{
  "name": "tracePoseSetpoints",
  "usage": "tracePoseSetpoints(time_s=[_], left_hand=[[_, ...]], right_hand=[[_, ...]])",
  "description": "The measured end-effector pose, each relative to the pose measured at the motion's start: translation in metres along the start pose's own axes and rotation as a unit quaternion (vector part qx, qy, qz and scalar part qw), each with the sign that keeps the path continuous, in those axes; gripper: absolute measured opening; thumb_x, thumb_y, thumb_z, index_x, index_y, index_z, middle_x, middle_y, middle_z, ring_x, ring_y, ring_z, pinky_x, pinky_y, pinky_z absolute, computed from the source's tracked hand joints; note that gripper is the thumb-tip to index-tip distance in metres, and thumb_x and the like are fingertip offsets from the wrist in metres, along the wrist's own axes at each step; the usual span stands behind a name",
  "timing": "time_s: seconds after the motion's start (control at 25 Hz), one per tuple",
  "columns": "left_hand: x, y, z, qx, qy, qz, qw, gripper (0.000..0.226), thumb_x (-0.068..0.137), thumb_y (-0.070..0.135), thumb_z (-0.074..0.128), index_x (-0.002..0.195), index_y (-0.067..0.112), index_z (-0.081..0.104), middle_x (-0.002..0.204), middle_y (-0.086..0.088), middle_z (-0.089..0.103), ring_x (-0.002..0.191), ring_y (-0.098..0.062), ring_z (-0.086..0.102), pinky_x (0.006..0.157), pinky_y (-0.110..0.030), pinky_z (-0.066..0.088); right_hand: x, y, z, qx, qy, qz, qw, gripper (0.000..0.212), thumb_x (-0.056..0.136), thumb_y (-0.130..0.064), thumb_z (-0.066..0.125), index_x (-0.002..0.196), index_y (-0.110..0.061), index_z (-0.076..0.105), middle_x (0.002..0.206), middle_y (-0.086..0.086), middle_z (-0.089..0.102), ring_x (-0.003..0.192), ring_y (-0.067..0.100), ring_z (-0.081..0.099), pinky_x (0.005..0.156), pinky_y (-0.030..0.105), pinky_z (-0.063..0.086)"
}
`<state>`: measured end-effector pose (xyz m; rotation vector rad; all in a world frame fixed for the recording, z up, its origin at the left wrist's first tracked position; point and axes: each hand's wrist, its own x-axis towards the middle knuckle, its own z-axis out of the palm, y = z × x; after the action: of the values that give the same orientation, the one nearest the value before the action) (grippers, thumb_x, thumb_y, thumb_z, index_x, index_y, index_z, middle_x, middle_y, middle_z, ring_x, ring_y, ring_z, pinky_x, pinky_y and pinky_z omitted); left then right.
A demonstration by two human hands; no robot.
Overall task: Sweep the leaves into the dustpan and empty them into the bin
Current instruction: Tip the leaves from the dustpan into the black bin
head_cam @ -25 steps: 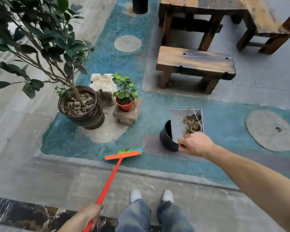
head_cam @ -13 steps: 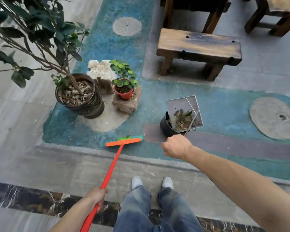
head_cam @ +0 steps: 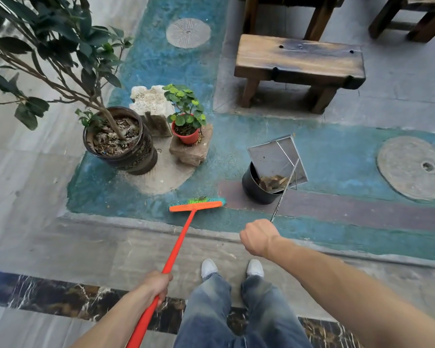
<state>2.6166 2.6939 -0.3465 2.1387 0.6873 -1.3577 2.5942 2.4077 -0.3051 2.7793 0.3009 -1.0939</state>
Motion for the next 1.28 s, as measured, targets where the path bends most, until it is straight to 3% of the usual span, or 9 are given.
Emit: tracePoseSetpoints(time_s=[0.36, 0.64, 1.0, 1.28], left_hand=[[-0.001, -0.008, 0.007, -0.013, -0.006, 0.012, 1.000, 0.038, 0.097, 0.014, 0.048, 0.061, 0.006, 0.044, 0.028, -0.004, 0.033, 0.018, -0.015, 0.030, 0.030, -0.012, 0.026], [-0.002, -0.023, 0.012, -0.024, -0.009, 0.025, 0.999, 0.034, 0.097, 0.014, 0.047, 0.064, 0.004, 0.047, 0.026, -0.004, 0.035, 0.017, -0.014, 0.031, 0.029, -0.012, 0.025], [0.012, -0.040, -0.003, -0.035, -0.004, 0.016, 0.999, 0.030, 0.095, 0.013, 0.049, 0.066, 0.004, 0.049, 0.029, -0.005, 0.036, 0.021, -0.015, 0.032, 0.031, -0.013, 0.028], [0.021, -0.041, -0.005, -0.012, 0.002, 0.013, 1.000, 0.028, 0.095, 0.013, 0.047, 0.070, 0.002, 0.051, 0.029, -0.007, 0.038, 0.021, -0.017, 0.033, 0.031, -0.015, 0.029]], right_hand=[[-0.009, 0.006, -0.002, -0.002, 0.003, 0.042, 0.999, 0.028, 0.088, -0.008, 0.047, 0.102, -0.012, 0.071, 0.108, 0.010, 0.072, 0.100, 0.034, 0.067, 0.068, 0.032, 0.042], [-0.019, -0.023, 0.037, -0.054, -0.048, 0.002, 0.997, 0.035, 0.096, -0.002, 0.040, 0.108, -0.012, 0.071, 0.113, 0.009, 0.071, 0.104, 0.030, 0.066, 0.067, 0.031, 0.040], [-0.015, -0.023, 0.019, -0.080, -0.043, 0.012, 0.996, 0.035, 0.094, -0.001, 0.039, 0.107, -0.010, 0.070, 0.111, 0.010, 0.071, 0.103, 0.032, 0.066, 0.066, 0.031, 0.038], [-0.021, 0.001, 0.007, -0.038, -0.050, 0.082, 0.995, 0.030, 0.090, -0.009, 0.043, 0.106, -0.014, 0.068, 0.112, 0.009, 0.070, 0.104, 0.032, 0.065, 0.074, 0.032, 0.047]])
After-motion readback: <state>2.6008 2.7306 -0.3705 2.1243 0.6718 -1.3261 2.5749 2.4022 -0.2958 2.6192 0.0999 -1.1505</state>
